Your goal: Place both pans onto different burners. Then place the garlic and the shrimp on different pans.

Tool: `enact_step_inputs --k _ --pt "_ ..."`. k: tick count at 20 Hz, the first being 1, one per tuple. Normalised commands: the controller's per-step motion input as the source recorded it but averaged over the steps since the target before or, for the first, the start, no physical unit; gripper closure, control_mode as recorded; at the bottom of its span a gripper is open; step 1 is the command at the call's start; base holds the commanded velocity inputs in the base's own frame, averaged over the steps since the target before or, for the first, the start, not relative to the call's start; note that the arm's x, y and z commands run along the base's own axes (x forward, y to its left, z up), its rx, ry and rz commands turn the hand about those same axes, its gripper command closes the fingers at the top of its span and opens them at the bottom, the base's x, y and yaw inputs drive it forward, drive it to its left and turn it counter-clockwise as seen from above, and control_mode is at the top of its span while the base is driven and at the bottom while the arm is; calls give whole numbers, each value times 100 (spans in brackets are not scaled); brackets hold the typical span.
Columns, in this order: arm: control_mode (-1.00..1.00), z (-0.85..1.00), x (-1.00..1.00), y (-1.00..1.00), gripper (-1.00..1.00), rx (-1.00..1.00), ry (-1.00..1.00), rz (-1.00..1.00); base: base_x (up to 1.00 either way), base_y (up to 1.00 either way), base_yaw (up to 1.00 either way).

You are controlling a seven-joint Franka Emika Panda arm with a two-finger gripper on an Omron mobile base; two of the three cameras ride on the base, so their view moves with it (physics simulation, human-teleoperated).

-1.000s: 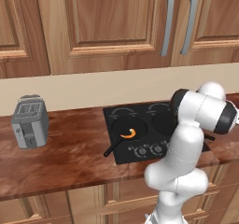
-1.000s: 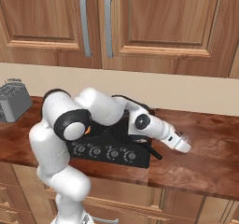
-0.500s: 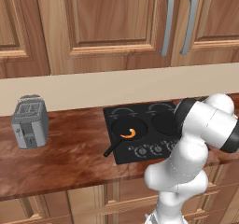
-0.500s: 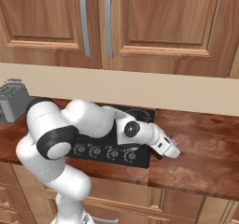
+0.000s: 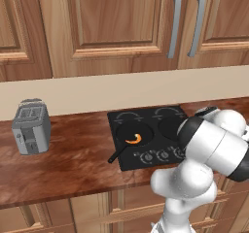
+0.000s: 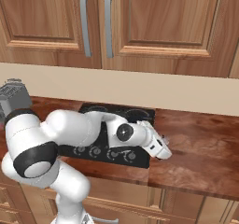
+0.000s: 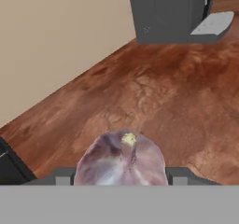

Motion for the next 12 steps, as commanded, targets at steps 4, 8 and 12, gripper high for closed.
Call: enact_step_inputs --k 4,8,12 --pt "-100 78 28 21 100 18 0 0 0 0 0" --pt "-100 71 26 18 100 21 1 1 0 0 0" --pt "-100 39 6 28 100 9 1 3 0 0 0"
